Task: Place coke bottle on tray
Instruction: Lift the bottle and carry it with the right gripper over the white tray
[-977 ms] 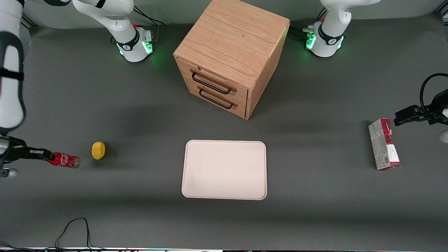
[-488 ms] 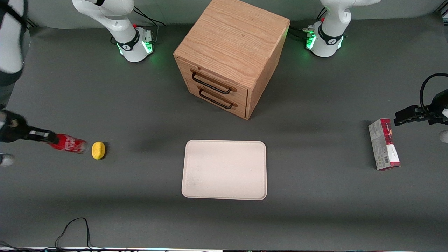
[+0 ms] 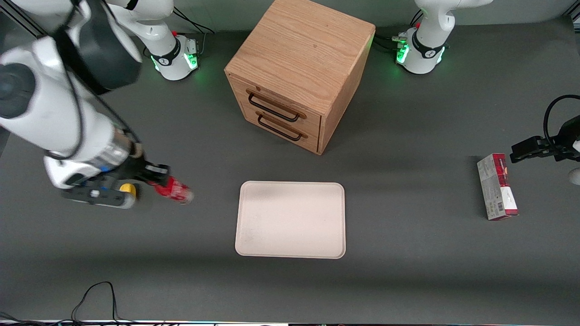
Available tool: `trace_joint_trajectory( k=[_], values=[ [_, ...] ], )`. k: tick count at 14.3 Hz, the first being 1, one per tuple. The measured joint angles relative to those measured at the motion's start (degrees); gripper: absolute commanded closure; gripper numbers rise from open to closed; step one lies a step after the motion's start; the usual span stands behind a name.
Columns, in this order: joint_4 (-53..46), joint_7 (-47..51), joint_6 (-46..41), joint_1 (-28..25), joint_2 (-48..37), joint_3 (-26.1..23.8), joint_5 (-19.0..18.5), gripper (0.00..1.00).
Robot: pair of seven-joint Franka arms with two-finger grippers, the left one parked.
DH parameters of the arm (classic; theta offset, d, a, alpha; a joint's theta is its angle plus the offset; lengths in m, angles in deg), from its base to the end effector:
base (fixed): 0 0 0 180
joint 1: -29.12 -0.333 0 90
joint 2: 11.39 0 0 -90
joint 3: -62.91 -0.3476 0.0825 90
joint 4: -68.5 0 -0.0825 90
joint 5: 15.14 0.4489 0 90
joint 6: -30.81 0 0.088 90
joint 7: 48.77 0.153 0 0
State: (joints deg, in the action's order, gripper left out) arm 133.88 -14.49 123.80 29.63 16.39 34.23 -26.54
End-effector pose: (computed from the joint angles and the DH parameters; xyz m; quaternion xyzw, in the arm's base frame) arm 0.7247 0.2577 0.5374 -0.9966 0.0781 -0.0147 0.0237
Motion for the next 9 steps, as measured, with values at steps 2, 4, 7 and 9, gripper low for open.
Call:
trace_joint_trajectory(
  k=[2,4,7,9],
  values=[
    [-1.76,0.26,1.88,-2.52,4.0,-0.31,-1.21,1.0],
    [-3.47,1.25,3.77,-4.97,8.37,-0.34,-3.89,1.0],
    [-4.51,2.12,7.73,-7.21,13.99,-0.34,-5.83,1.0],
    [-4.86,2.12,10.36,-7.9,16.95,-0.31,-7.16,1.0]
  ],
)
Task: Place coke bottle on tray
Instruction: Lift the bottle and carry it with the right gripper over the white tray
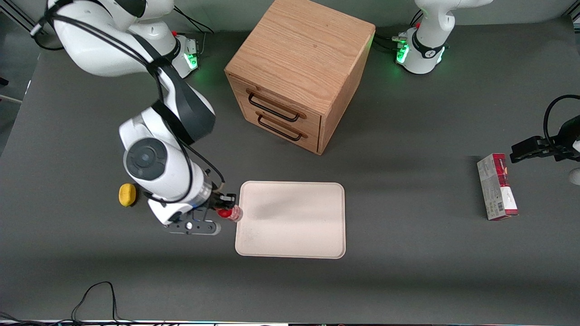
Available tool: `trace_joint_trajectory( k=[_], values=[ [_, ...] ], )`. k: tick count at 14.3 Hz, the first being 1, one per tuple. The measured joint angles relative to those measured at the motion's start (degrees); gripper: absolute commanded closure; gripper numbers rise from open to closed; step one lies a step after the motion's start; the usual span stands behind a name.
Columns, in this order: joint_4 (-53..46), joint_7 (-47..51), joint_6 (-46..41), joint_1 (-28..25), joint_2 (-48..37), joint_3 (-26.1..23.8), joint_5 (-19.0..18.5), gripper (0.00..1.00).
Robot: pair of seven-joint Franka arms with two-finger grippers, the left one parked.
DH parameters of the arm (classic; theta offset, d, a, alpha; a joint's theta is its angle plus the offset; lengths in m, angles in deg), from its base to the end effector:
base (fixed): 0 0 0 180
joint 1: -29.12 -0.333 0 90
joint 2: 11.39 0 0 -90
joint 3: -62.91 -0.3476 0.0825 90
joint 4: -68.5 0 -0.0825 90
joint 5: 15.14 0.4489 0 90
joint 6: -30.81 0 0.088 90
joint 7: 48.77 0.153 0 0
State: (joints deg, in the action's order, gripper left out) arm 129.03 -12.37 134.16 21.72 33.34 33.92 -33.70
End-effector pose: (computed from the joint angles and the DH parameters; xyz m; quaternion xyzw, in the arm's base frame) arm 0.7641 0.3554 0.3727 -0.9990 0.0343 -0.0102 0.0252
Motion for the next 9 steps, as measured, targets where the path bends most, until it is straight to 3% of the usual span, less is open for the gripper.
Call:
trace_joint_trajectory(
  k=[3,8,9],
  values=[
    [-0.09,0.01,4.24,-1.17,3.62,0.57,-2.34,1.0],
    [-0.19,0.02,11.02,-2.35,8.36,2.4,-3.12,1.0],
    [-0.45,0.02,11.46,-2.35,8.63,2.52,-3.18,0.86]
  ],
)
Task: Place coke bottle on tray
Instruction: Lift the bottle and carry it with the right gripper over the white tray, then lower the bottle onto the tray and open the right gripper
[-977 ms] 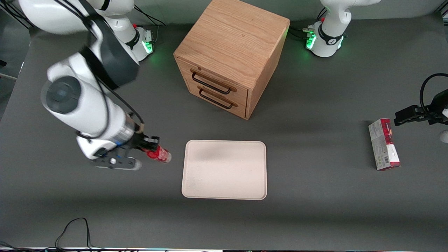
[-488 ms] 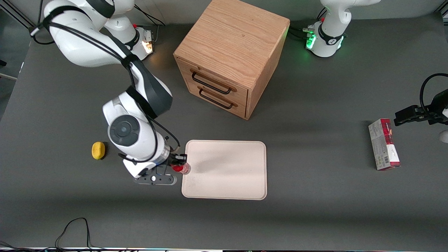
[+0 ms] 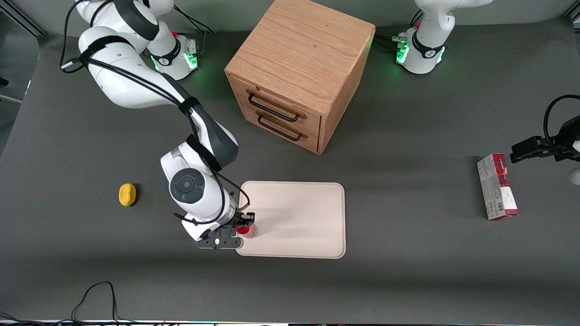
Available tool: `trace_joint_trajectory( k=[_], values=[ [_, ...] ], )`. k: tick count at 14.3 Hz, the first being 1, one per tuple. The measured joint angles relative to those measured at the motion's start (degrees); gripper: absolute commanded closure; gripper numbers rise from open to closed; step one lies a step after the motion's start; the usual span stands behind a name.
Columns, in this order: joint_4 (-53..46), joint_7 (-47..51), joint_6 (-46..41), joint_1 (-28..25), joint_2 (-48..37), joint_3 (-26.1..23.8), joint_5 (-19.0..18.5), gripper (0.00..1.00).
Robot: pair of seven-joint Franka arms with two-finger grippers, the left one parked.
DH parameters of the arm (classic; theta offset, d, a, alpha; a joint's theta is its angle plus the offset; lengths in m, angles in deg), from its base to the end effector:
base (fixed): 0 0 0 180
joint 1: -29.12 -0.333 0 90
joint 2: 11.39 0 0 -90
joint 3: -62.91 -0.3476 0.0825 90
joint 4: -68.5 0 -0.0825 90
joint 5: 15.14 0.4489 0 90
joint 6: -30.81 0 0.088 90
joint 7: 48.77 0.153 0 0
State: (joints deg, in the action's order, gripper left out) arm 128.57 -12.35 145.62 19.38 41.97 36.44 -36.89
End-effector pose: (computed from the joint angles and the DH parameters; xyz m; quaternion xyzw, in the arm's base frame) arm 0.7879 0.3734 0.2644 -0.9984 0.0240 -0.0396 0.0325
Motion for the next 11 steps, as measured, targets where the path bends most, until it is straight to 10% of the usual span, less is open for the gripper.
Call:
trace_joint_trajectory(
  k=[1,11],
  values=[
    [-0.25,0.0,0.01,0.0,0.0,0.07,-0.03,0.05],
    [1.13,1.05,-0.51,-0.7,-5.4,2.04,-1.11,0.0]
  ],
)
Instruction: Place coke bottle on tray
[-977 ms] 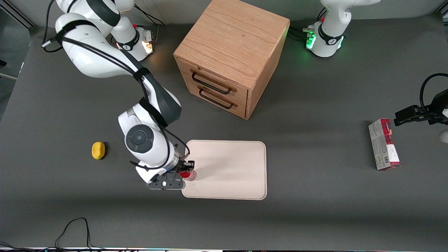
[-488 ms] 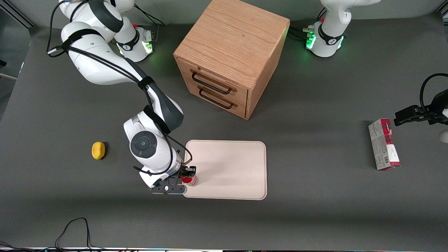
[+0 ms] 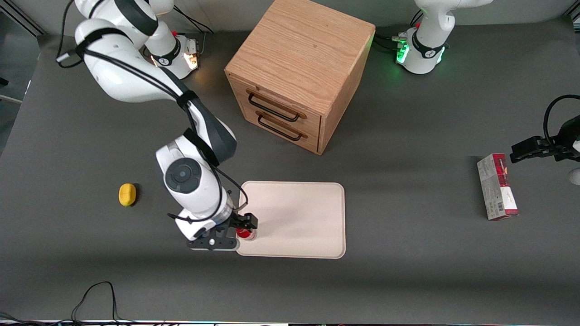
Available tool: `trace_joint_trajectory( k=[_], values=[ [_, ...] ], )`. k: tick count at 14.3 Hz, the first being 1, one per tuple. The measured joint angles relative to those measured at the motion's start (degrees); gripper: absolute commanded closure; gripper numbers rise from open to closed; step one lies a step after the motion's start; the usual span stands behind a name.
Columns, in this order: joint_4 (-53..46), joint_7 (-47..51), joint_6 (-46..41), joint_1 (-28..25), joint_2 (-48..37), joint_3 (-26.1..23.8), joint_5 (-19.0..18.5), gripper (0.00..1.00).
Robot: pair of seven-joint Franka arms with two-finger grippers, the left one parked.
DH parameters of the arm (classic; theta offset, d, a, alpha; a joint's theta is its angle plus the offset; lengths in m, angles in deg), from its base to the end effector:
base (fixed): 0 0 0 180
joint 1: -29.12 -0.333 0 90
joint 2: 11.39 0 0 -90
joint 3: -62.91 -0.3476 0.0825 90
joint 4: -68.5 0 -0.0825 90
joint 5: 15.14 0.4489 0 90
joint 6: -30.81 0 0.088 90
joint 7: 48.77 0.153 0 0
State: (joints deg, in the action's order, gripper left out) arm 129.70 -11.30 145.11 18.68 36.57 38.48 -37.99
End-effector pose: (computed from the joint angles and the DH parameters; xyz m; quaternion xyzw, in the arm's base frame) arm 0.7903 0.3640 0.3263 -0.9961 0.0301 -0.0816 0.0147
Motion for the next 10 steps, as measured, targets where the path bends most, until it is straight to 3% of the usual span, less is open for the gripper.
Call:
trace_joint_trajectory(
  k=[2,6,8,10],
  values=[
    [2.57,-3.67,-4.12,-0.18,-6.11,4.88,6.94,0.0],
    [11.79,-19.43,-11.89,0.53,-20.76,19.19,21.27,0.0],
    [20.2,-25.58,-13.24,2.15,-29.27,24.18,25.01,0.0],
    [28.52,-28.17,-13.39,4.19,-37.13,26.08,25.64,0.0]
  ],
)
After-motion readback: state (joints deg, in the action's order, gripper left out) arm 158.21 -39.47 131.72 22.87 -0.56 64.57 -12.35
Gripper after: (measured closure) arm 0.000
